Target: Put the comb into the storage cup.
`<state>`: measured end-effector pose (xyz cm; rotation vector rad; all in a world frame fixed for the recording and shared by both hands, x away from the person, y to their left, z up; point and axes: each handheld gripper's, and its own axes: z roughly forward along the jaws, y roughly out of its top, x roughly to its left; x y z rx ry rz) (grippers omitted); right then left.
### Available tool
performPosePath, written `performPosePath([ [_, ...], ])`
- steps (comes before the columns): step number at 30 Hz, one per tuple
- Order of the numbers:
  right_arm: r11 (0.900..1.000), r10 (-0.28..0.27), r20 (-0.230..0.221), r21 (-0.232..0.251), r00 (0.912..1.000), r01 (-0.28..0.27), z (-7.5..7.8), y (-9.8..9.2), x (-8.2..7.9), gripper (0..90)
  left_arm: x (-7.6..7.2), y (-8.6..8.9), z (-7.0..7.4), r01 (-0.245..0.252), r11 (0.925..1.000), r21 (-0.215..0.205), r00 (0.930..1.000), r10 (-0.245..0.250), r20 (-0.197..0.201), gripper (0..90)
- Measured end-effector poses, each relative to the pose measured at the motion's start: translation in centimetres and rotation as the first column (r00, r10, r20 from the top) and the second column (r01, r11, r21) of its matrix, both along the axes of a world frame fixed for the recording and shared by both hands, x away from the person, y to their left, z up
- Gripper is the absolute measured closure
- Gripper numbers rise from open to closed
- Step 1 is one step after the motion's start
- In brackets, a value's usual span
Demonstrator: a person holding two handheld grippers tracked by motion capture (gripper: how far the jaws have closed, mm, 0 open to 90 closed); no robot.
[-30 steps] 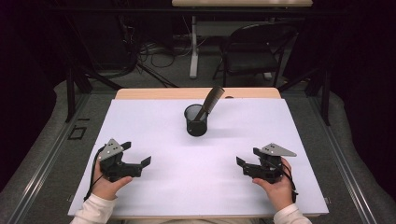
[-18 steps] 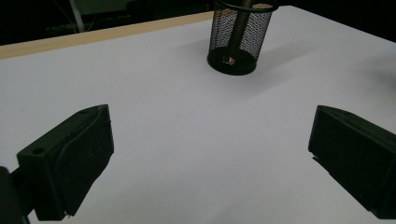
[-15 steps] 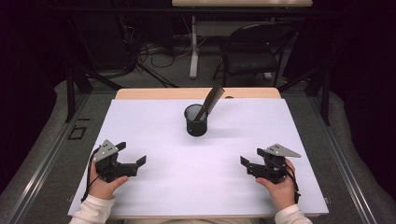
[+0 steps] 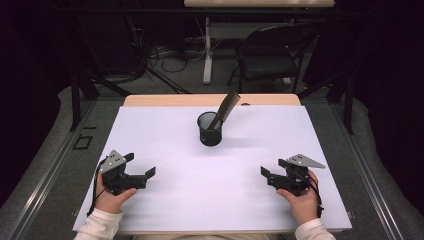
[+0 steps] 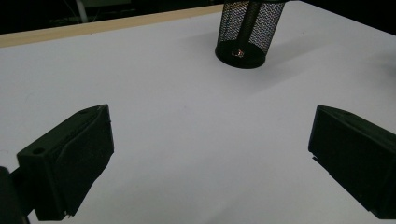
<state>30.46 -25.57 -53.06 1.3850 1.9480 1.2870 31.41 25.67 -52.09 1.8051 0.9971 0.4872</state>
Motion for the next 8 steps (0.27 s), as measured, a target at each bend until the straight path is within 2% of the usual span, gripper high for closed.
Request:
performPosePath([
  [8,1.000,0.005,-0.013,0.007,0.9999,-0.005,-0.19,0.00,0.07,21.9,0.13,0.04,-0.11,-0.008,0.9999,0.008,1.0000,0.008,-0.005,0.5],
])
